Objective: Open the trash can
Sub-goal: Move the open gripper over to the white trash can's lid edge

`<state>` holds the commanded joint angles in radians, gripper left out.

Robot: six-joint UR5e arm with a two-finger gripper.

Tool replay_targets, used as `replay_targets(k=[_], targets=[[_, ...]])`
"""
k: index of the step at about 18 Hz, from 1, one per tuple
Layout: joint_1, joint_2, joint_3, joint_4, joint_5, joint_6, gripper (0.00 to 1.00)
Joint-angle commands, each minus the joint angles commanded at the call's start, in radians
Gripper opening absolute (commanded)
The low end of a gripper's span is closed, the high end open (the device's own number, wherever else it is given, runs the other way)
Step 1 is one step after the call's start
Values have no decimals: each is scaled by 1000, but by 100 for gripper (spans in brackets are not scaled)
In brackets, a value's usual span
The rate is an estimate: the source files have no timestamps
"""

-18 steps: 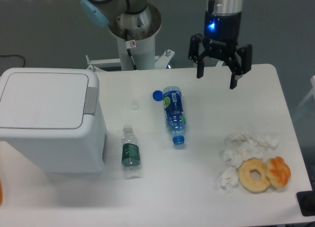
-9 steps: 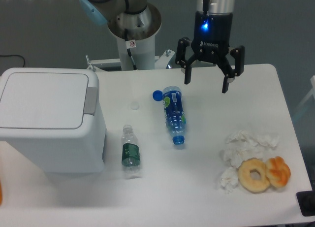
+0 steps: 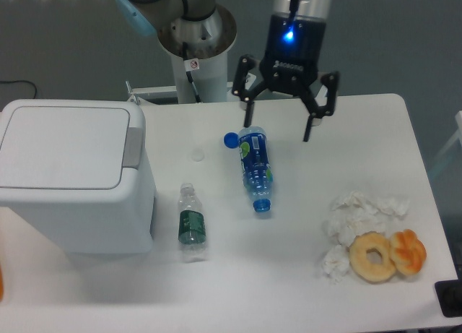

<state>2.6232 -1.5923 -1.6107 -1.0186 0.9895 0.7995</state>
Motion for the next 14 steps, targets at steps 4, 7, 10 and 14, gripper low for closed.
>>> replay_targets(k=[4, 7, 10, 14], targets=[[-51, -11, -5, -2, -35, -46, 100], [-71, -24, -9, -2, -52, -172, 100], [-74, -35, -15, -2, -92, -207, 100], [-100, -34, -38, -2, -100, -213, 100]])
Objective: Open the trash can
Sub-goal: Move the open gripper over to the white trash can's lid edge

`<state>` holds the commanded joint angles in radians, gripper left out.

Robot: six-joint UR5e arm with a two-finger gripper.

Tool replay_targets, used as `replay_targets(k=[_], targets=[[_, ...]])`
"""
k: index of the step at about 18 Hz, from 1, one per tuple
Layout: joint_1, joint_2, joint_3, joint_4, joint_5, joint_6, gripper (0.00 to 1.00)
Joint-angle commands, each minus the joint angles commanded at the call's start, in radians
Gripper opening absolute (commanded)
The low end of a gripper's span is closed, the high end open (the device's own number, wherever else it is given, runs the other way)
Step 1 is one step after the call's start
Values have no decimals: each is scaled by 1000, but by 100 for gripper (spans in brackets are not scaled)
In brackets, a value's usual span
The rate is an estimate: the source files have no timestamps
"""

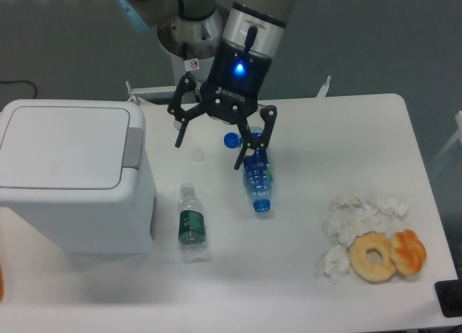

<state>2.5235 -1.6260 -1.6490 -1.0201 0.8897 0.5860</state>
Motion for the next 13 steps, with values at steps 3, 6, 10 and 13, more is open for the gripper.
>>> replay_targets(k=[3, 6, 10, 13], targets=[[-12, 0, -15, -5, 2, -2, 100], [-14, 11, -48, -6, -2, 0, 100], [-37, 15, -54, -12, 3, -3, 100], [-40, 17, -58, -14, 3, -3, 100]])
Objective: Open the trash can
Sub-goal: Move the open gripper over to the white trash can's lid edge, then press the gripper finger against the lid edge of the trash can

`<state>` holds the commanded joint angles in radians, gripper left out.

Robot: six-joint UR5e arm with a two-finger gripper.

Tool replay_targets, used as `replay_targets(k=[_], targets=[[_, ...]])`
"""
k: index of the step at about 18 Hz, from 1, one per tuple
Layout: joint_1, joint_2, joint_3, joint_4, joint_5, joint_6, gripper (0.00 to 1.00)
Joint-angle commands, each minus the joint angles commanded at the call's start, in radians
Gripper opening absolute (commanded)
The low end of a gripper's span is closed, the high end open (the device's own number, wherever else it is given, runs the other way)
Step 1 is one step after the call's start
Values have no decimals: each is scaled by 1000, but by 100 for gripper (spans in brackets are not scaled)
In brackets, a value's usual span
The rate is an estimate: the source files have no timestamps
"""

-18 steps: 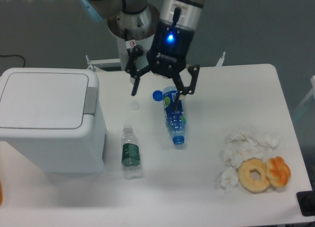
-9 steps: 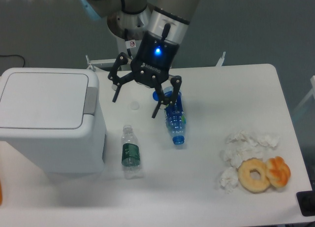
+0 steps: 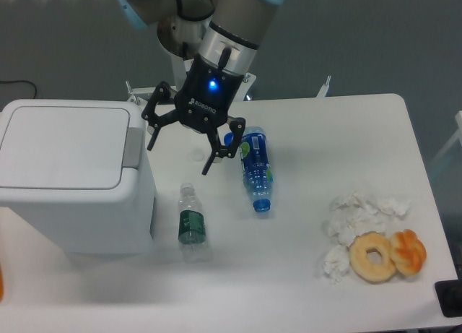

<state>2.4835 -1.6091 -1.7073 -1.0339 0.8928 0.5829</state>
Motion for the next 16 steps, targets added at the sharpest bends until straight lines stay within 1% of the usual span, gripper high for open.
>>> replay_targets(k=[3, 16], targets=[[-20, 2, -6, 2, 0, 0, 100], [-25, 0, -20, 3, -2, 2, 100]])
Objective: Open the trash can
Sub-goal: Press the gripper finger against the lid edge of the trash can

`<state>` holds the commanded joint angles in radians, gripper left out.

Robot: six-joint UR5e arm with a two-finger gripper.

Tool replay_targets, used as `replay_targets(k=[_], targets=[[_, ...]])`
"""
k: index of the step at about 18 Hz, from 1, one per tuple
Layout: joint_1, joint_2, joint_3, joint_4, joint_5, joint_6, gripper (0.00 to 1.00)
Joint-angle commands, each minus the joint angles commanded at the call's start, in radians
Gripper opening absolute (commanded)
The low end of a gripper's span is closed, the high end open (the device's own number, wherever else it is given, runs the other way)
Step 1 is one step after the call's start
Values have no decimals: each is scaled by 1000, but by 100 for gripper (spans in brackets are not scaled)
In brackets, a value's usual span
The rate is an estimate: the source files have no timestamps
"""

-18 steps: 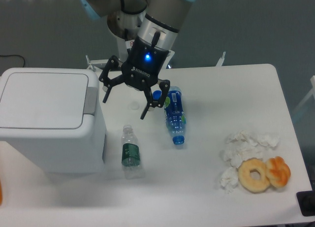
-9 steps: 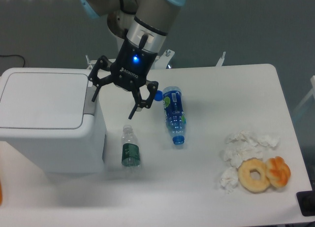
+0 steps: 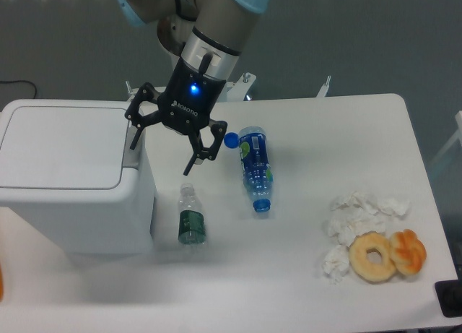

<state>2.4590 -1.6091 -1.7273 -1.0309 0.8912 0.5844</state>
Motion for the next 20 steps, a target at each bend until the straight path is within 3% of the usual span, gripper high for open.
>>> replay_targets(k=[20], targets=[[2, -3, -14, 0, 3, 8, 100]])
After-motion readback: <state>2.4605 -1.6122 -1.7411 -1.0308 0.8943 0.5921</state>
